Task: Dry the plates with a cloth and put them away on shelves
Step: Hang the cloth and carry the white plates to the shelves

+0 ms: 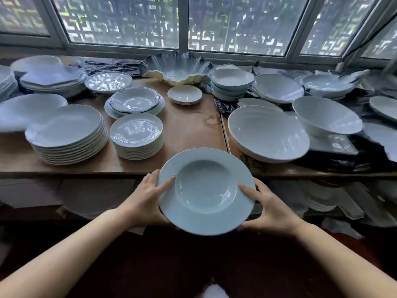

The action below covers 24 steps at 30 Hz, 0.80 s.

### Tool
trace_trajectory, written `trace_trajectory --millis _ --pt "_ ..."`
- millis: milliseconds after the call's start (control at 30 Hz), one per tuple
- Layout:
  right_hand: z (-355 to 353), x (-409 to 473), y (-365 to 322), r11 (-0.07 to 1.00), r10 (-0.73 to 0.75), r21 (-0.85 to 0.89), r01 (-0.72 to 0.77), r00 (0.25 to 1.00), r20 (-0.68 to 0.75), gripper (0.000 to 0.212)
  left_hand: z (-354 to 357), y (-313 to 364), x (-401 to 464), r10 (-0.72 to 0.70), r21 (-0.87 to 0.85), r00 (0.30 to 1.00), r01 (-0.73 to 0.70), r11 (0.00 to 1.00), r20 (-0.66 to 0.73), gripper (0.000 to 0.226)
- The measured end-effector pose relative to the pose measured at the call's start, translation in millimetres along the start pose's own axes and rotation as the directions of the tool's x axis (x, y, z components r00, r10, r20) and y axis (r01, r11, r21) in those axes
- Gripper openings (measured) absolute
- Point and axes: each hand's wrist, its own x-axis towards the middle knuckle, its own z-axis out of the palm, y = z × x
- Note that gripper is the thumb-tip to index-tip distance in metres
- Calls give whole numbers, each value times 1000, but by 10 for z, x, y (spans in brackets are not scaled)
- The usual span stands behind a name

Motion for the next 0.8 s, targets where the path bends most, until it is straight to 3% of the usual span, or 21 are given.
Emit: trace_trajectory --millis 467,800 --pt "59 1653 1351 1000 -1 23 -4 980 201 110 618 -644 1477 -200 -58 976 206 977 90 125" --pt "239 2148 1709 998 19 57 -35 967 255 105 764 -882 1879 -263 -43 948 275 960 180 128"
